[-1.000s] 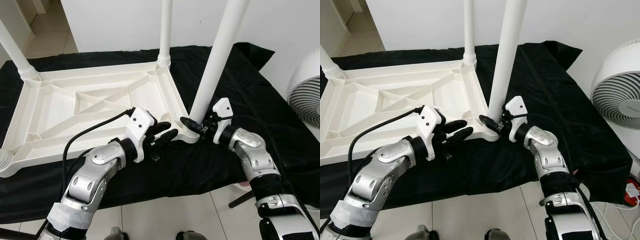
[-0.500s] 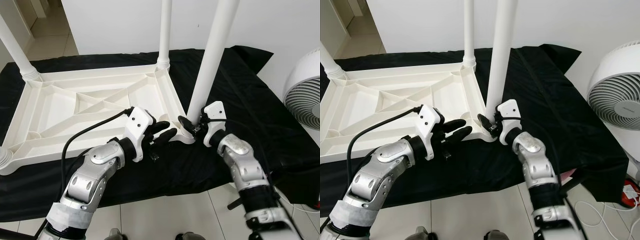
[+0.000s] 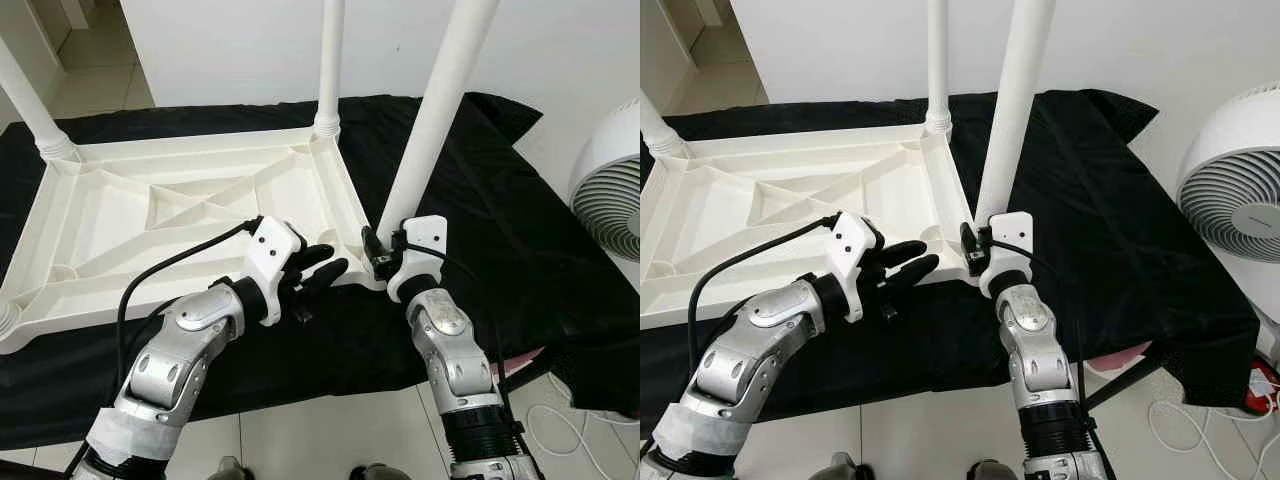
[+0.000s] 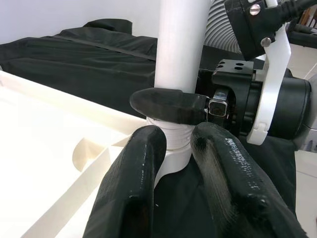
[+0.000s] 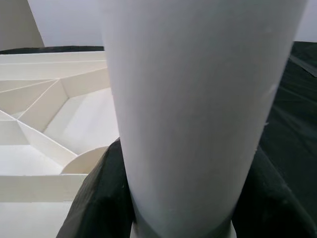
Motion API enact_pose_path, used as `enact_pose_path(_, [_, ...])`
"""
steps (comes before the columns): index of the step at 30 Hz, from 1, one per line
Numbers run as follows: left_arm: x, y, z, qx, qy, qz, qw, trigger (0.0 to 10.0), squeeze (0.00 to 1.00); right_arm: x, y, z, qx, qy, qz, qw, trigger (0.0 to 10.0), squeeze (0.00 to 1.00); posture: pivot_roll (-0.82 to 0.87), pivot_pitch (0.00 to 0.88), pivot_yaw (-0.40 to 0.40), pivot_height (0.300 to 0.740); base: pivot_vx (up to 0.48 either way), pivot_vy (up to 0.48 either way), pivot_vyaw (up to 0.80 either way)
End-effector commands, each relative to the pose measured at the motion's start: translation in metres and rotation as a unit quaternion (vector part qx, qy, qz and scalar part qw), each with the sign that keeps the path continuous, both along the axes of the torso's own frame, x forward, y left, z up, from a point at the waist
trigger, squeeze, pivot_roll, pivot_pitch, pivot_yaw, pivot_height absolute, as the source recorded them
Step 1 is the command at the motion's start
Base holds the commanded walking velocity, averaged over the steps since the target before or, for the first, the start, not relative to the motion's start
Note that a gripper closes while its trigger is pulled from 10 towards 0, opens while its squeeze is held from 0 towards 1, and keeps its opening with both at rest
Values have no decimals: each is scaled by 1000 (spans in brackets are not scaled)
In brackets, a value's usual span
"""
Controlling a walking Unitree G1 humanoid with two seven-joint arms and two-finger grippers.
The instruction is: Building children table
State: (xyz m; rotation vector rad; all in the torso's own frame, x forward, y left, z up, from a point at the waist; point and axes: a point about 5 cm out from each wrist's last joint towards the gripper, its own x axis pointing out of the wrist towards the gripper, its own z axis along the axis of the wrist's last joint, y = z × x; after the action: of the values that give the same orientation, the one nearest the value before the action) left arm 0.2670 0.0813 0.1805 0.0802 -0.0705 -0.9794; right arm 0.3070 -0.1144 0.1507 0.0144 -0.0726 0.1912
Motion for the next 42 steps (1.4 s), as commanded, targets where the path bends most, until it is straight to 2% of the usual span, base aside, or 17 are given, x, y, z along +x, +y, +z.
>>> enact_pose_path(1, [-1, 3, -1, 2, 4, 11, 1000, 10000, 0, -5, -4, -20, 35, 59, -37, 997, 10000, 0, -55, 88, 23, 740, 0, 0, 0])
enact_pose_path(3, [-1, 4, -1, 3, 4, 12, 1000, 10000, 0, -10, -3, -17, 57, 55, -81, 994, 10000, 0, -51, 88, 21, 740, 0, 0, 0])
enact_pose_path(5, [-1, 4, -1, 3, 4, 12, 1000, 10000, 0, -11, -2, -17, 64, 54, -93, 992, 10000, 0, -51, 88, 21, 740, 0, 0, 0])
enact_pose_path(9, [-1, 4, -1, 3, 4, 13, 1000, 10000, 0, -14, 7, -15, 68, 50, -75, 994, 10000, 0, -51, 88, 21, 740, 0, 0, 0])
enact_pose_path(10, [-2, 4, -1, 3, 5, 13, 1000, 10000, 0, -13, 13, -10, 65, 32, -43, 996, 10000, 592, -45, 88, 18, 740, 0, 0, 0])
enact_pose_path(15, [-2, 4, -1, 3, 5, 13, 1000, 10000, 0, -12, 14, -9, 65, 26, -33, 997, 10000, 592, -45, 88, 18, 740, 0, 0, 0])
enact_pose_path(16, [-2, 4, -1, 3, 5, 13, 1000, 10000, 0, -11, 13, -6, 62, 16, -20, 998, 10000, 1000, -45, 86, 17, 740, 0, 0, 0])
enact_pose_path(21, [1, 3, 1, -1, 0, 18, 1000, 10000, 0, -6, 3, -1, 36, -7, 38, 999, 10000, 1000, -46, 71, 16, 740, 0, 0, 0])
enact_pose_path(22, [1, 3, 1, -1, -1, 19, 1000, 10000, 0, -6, 1, -1, 29, -10, 48, 998, 10000, 792, -46, 71, 16, 740, 0, 0, 0])
enact_pose_path(24, [1, 3, 1, -1, -1, 19, 1000, 10000, 0, -6, 1, -1, 29, -10, 48, 998, 10000, 792, -46, 71, 16, 740, 0, 0, 0])
enact_pose_path(25, [1, 3, 1, -2, -2, 18, 1000, 10000, 0, -4, -3, -1, 20, -11, 63, 998, 10000, 247, -46, 69, 15, 740, 0, 0, 0])
enact_pose_path(26, [1, 2, 1, -1, -1, 16, 1000, 10000, 0, -2, -7, 0, 7, -11, 88, 996, 10000, 0, -49, 62, 18, 740, 0, 0, 0])
enact_pose_path(28, [1, 1, 1, 1, -1, 11, 1000, 10000, 0, 4, -15, 3, -22, -13, 141, 990, 10000, 0, -51, 61, 20, 740, 0, 0, 0])
enact_pose_path(36, [0, -1, 0, 1, -1, 7, 1000, 10000, 0, 11, -23, 5, -53, -10, 194, 980, 10000, 0, -54, 57, 21, 740, 0, 0, 0])
enact_pose_path(38, [0, -3, 0, 0, -1, 6, 1000, 10000, 0, 14, -25, 6, -75, -12, 217, 973, 10000, 0, -53, 58, 22, 740, 0, 0, 0])
enact_pose_path(40, [0, -4, 1, -3, -1, 3, 1000, 10000, 0, 20, -28, 5, -110, -5, 259, 960, 10000, 0, -52, 53, 23, 740, 0, 0, 0])
enact_pose_path(42, [1, -5, 1, -3, -1, 3, 1000, 10000, 0, 23, -29, 5, -120, -3, 275, 954, 10000, 0, -51, 51, 23, 740, 0, 0, 0])
